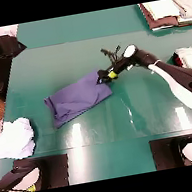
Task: Fold the shirts.
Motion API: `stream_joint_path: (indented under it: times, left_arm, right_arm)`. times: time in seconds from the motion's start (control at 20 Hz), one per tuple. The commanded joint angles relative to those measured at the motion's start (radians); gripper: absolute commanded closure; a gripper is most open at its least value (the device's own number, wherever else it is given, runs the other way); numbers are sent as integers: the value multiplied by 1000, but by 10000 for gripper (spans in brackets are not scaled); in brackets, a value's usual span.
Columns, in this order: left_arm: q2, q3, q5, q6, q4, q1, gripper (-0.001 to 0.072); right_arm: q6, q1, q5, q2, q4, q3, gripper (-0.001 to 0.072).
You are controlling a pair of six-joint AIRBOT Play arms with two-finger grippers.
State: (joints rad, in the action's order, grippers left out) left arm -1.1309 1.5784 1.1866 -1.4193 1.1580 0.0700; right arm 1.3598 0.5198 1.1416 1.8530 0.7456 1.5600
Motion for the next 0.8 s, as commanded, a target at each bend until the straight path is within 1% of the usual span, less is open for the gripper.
stream_joint_path:
  times: [0.0, 0.2, 0.3, 0.55, 0.65, 0.75]
  left_arm:
    - [1, 0, -3, 11, -6, 98, 685]
    - [1, 0, -40, 13, -7, 190, 685]
    - [1, 0, -58, 13, -7, 226, 685]
    - [1, 0, -102, 9, -7, 295, 685]
    - [0, 0, -122, 5, -8, 313, 685]
    - [0, 0, -138, 5, -8, 325, 685]
  right_arm:
    - [50, -92, 13, -79, 126, 68, 696]
    - [102, -344, 48, -253, 286, 68, 697]
    - [107, -484, 56, -321, 334, 68, 697]
    - [106, -822, 35, -421, 335, 68, 696]
    - [103, -919, 10, -427, 317, 68, 696]
    - [85, -976, -17, -425, 320, 68, 697]
